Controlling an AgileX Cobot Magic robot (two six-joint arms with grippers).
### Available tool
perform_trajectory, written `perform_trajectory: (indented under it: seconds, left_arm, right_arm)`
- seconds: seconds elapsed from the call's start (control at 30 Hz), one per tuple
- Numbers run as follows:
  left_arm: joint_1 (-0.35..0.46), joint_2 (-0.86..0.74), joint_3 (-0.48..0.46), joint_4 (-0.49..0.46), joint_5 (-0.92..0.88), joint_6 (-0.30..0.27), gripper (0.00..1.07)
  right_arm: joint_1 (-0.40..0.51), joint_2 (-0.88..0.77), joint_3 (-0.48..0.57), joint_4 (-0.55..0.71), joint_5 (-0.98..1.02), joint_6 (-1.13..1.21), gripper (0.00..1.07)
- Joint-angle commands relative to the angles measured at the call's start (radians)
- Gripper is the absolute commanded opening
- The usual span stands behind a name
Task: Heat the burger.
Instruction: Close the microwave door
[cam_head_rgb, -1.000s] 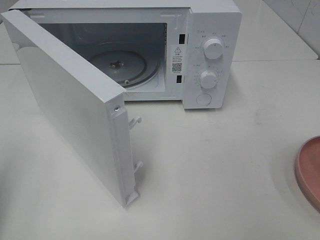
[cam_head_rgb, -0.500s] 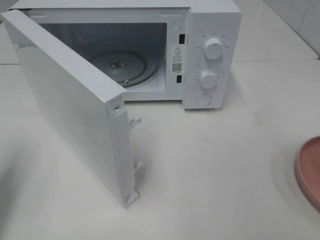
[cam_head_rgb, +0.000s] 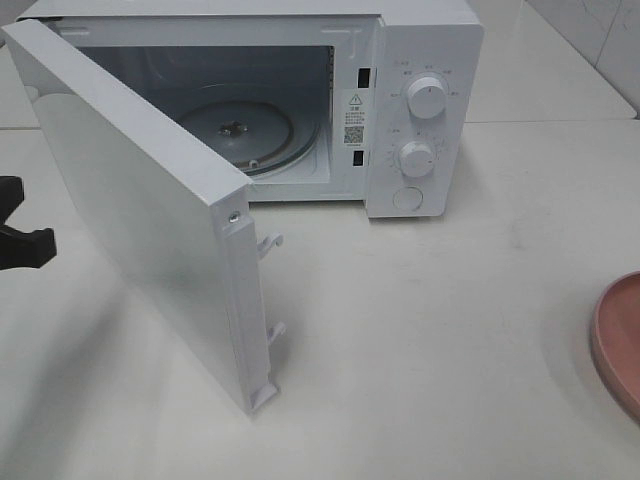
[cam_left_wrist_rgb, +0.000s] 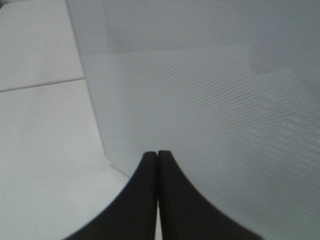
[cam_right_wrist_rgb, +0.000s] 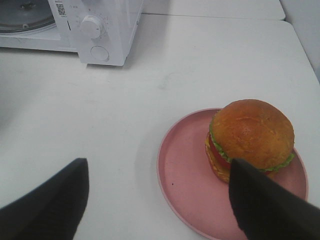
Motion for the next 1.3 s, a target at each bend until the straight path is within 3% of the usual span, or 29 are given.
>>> perform_trajectory:
  seconds: [0.03, 0.2, 0.57, 1.3]
  left_arm:
    - [-0.042, 0.055, 0.0, 0.033, -0.121, -0.049, 0.0]
    - [-0.105, 0.183, -0.022, 0.068, -0.204, -0.11, 0.0]
    - [-0.206, 0.326, -0.178, 0.07, -0.207, -0.112, 0.0]
    - [-0.231, 0.463, -0.472, 0.078, -0.107, -0.138, 0.0]
  right_arm:
    - [-0.005, -0.027, 0.004, -0.003, -0.012, 0.006, 0.75]
    - [-0.005, -0.027, 0.004, -0.003, -0.012, 0.006, 0.75]
    - [-0.005, -0.027, 0.004, -0.003, -0.012, 0.006, 0.75]
    - [-0.005, -0.027, 0.004, -0.003, -0.012, 0.006, 0.75]
